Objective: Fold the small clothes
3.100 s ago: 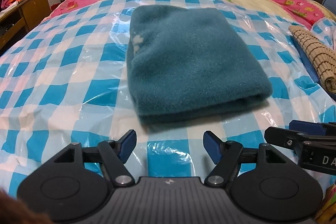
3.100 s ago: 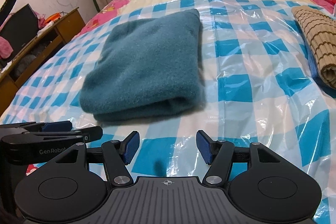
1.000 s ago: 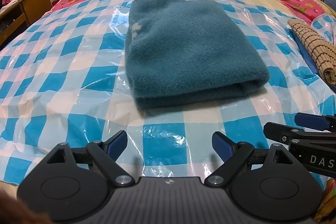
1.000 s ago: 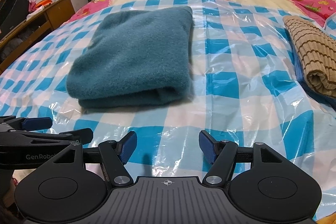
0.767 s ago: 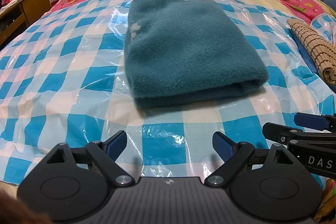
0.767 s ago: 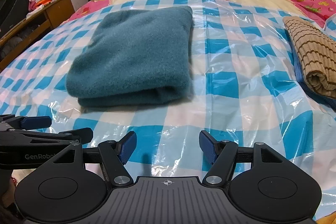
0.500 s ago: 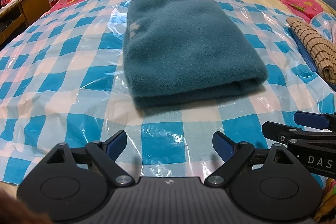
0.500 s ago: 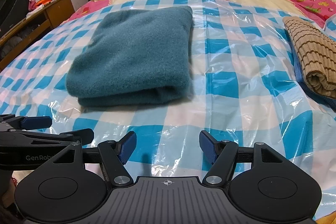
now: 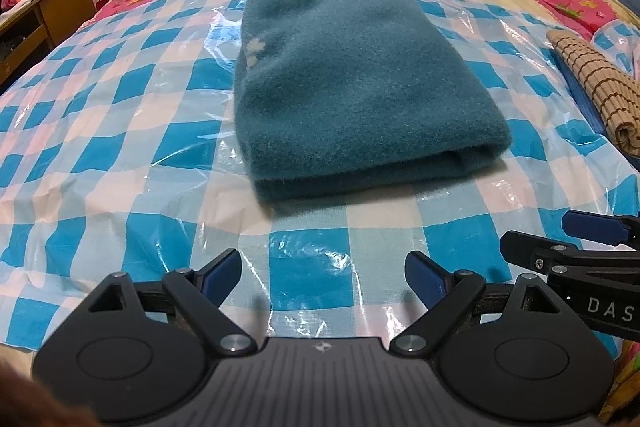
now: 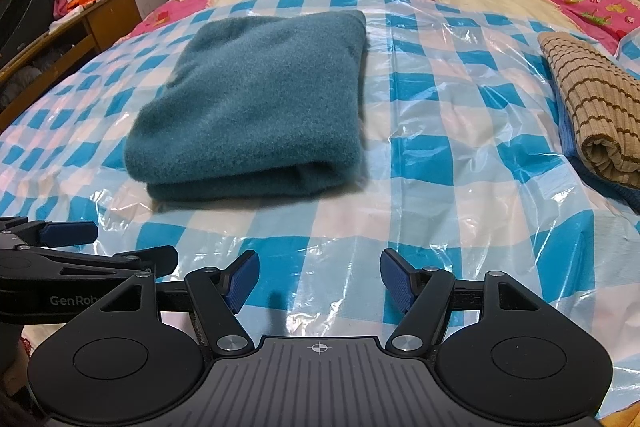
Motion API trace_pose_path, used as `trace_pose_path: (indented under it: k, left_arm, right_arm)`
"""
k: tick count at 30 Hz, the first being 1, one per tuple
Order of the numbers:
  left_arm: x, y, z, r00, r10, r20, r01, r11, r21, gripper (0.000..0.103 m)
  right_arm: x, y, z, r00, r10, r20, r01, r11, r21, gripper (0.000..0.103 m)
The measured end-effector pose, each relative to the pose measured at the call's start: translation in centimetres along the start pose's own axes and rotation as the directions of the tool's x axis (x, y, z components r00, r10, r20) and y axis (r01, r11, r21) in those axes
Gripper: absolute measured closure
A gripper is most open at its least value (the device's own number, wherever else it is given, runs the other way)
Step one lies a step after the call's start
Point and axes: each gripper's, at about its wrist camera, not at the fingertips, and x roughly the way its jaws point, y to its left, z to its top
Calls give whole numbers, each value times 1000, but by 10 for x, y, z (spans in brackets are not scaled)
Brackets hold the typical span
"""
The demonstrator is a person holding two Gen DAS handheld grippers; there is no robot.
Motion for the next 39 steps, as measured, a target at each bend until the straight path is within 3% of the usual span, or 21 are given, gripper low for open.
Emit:
trace_pose_path:
  k: [39]
  left_arm:
    - [4,-2,-2,1000,2,-28,-2,1000,13,10]
  right_arm:
    - [3,0,-3,1000,-3,-20,3,1000,-10,32]
